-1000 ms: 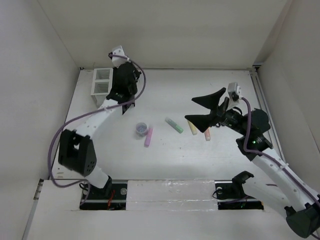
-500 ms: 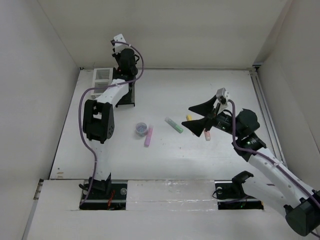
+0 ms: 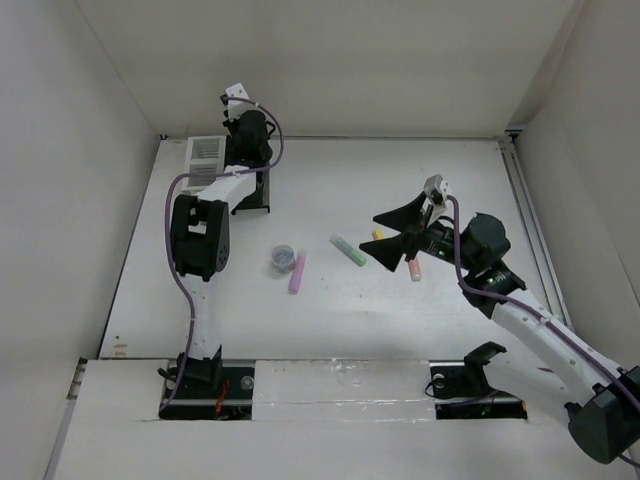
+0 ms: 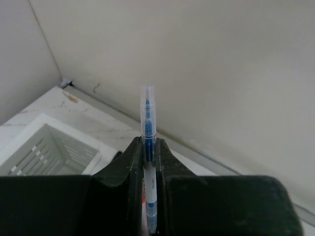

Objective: Sort the stationery into containers
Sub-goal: Place the pen in the storage box, then pick up the pen from the center of the board.

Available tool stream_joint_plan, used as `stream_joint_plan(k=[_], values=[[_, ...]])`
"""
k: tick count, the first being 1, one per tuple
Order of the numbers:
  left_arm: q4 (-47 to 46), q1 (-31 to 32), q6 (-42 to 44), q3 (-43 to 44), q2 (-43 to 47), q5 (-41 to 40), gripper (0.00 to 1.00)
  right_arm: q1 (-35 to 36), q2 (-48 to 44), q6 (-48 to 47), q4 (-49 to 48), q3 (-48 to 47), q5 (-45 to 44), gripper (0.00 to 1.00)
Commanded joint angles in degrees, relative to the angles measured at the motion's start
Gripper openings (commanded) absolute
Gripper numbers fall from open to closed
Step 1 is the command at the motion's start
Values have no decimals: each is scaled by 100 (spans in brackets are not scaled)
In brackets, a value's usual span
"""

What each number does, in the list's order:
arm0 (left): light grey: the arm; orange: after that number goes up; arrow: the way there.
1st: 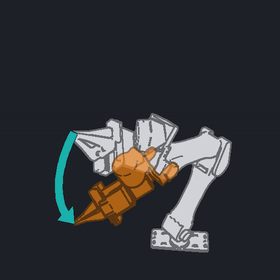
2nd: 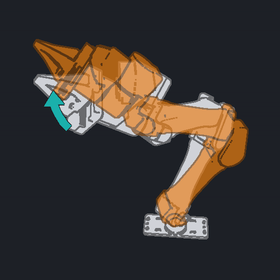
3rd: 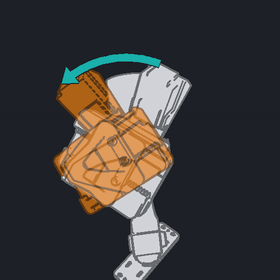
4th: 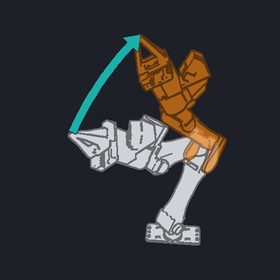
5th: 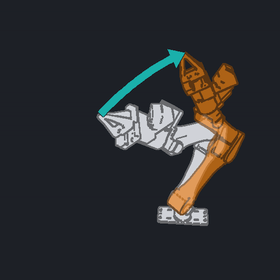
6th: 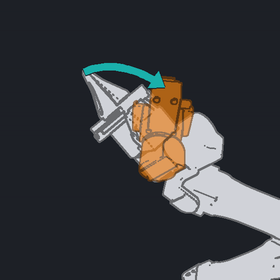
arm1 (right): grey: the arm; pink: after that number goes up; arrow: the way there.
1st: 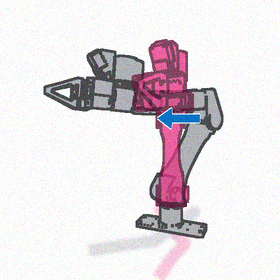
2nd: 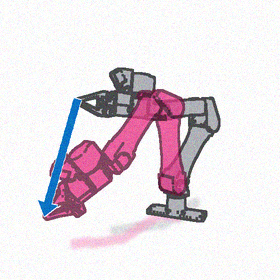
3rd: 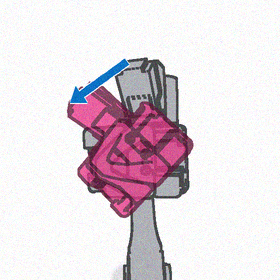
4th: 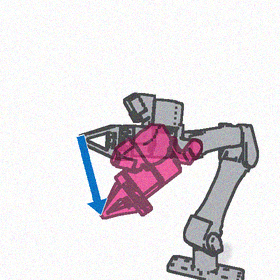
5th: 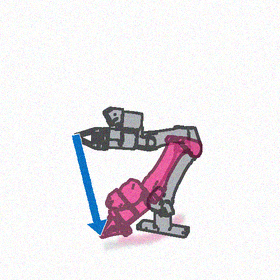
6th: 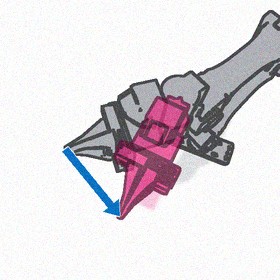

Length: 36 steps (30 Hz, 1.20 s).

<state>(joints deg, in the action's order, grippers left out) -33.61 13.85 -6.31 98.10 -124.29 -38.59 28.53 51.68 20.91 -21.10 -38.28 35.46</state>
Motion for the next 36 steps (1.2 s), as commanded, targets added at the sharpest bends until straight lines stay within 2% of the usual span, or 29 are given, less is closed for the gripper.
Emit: stream_joint_plan(k=[1,5,7,9,10,13,14,18,20,22,24,27,28,29,30,32,33,36], values=[[-357,4,-186,-353,203,-44,0,12,26,-78,-333,-153,66,100],[-436,4,-371,-801,414,9,0,65,26,-78,-333,-153,66,100],[-436,4,-424,-976,563,88,4,65,26,-26,-333,-153,66,100],[-489,74,-424,-1091,659,211,17,65,26,-25,-333,-206,66,100],[-541,127,-363,-1153,765,211,31,65,26,-25,-333,-206,66,100],[-612,180,-310,-1276,959,211,51,65,-35,28,-333,-206,66,100],[-612,232,-310,-1329,1116,159,63,65,-87,28,-333,-206,66,100],[-612,303,-310,-1451,1696,159,85,117,-141,80,-333,-206,66,100],[-612,364,-310,-1522,1986,272,90,117,-141,80,-333,-206,66,100],[-551,435,-258,-1522,2390,325,100,117,-141,80,-281,-206,66,100],[-472,609,-91,-1470,2724,378,100,117,-141,80,-280,-258,-65,100],[351,794,-80,-980,2866,317,100,170,-193,80,69,-363,-530,100],[1460,856,-273,-360,2866,317,100,170,-359,-33,280,-416,-784,100],[2141,857,-544,3,2866,439,100,170,-447,-86,534,-495,-1126,100],[2757,909,-886,329,2806,492,100,170,-553,-174,1164,-600,-1921,100],[3908,1181,-1731,604,2875,493,100,170,-886,-227,1904,-987,-2908,100],[4132,1338,-1960,605,2936,353,100,170,-1001,-166,2622,-1136,-3905,100],[5264,2173,-2987,595,2902,-137,100,170,-1335,-166,3810,-1725,-5020,100]])
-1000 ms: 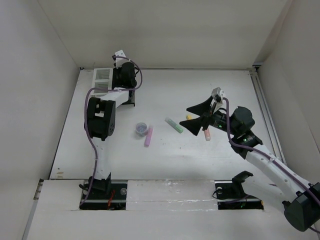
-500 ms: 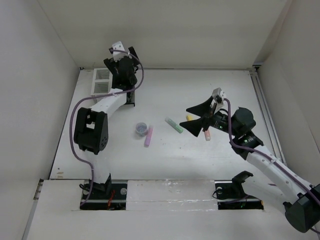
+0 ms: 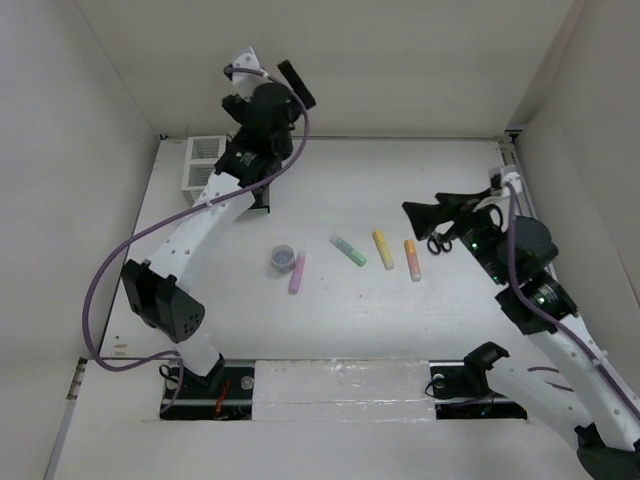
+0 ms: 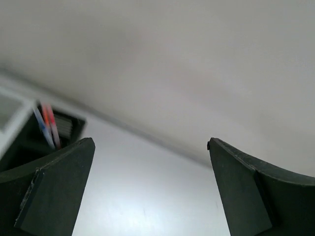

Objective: Sort the stationery into containers
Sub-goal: Pick up the pen from the center of the board.

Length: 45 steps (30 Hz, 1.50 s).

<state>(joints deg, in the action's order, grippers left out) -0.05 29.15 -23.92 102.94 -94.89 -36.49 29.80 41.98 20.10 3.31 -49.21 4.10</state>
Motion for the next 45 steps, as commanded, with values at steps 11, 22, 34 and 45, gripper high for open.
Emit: stream_joint_plan(k=[11,22,34,45], values=[[4927,2201,-4415,281,-1541,-456,100,43,-945,-296,2903,-1732,-2811,100],[4813,2148,-5518,-248,-2085,221,100,43,-937,-349,2192,-1108,-1606,100],[4304,1972,-5623,-450,-2665,731,81,43,-989,-349,1849,-748,-1113,100],[4321,1849,-5633,-212,-3351,1178,52,43,-1332,-349,1849,-748,-1113,100]])
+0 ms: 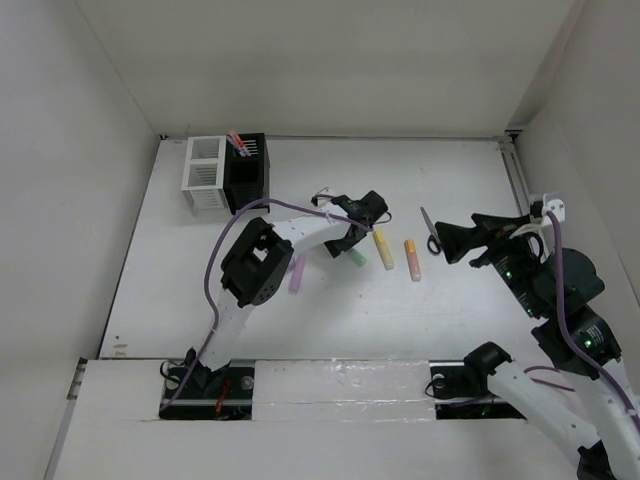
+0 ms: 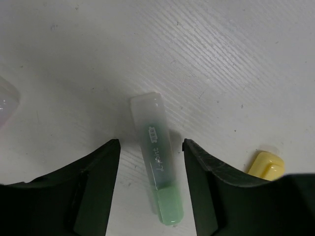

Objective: Sort the stationery into containers
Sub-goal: Pick up the pen from the center of the board.

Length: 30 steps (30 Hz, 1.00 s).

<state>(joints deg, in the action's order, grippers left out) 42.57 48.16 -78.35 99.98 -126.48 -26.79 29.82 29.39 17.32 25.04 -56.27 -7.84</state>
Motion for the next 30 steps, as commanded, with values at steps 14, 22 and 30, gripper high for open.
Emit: stream_joint_plan(k=[14,22,30], values=[[-512,-280,275,-532,-176,710,0,41,-126,-124,-332,-42,19,100],[-1083,-281,1609,-656,957,-379,0,41,-187,122,-604,248,19,100],[-1742,-570,3693,-357,2117,-1277,0,41,-73,175,-720,301,141,100]])
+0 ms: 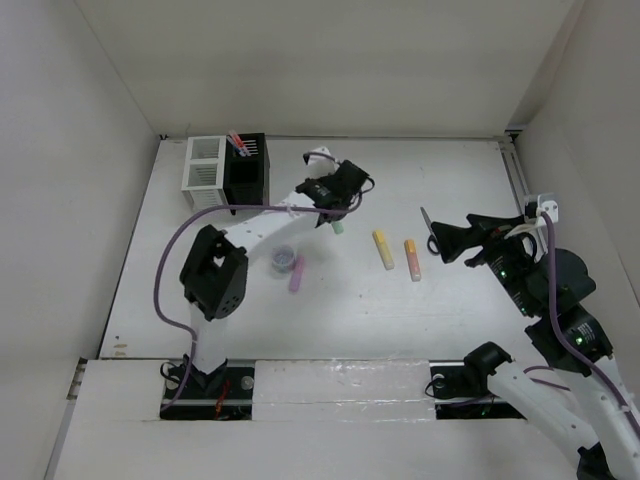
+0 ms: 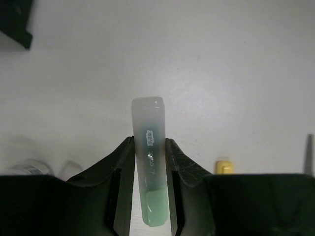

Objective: Sort the stationery into containers
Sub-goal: Pick up the pen from the center of the board, then place the pen in the storage box.

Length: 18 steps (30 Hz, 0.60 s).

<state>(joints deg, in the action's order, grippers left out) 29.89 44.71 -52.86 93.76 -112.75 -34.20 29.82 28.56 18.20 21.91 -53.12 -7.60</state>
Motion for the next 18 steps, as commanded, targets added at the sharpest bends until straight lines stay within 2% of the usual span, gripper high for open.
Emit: stream_joint_plan(k=[1,4,5,8,14,15,18], values=[[-736,-417,1355,266,954,-536,0,41,71,88,-407,-14,118,100],[-1203,-621,2363,266,1272,-779,0,41,132,18,-530,100,179,100],[-1474,-621,2629,266,1273,-1417,0,41,133,-61,-608,100,179,100],[-2010,-1023,3559,616,1343,-2125,0,41,246,-123,-784,232,372,100],[-3199,-2298,4275,1039,1115,-2003,0,41,300,-71,-1188,661,864,100],[-3826,-2570,4432,979,1054,-2003,0,41,300,-71,-1189,663,952,100],[-4893,-2975,5275,759,887,-1854,0,41,361,43,-1408,873,1129,100]])
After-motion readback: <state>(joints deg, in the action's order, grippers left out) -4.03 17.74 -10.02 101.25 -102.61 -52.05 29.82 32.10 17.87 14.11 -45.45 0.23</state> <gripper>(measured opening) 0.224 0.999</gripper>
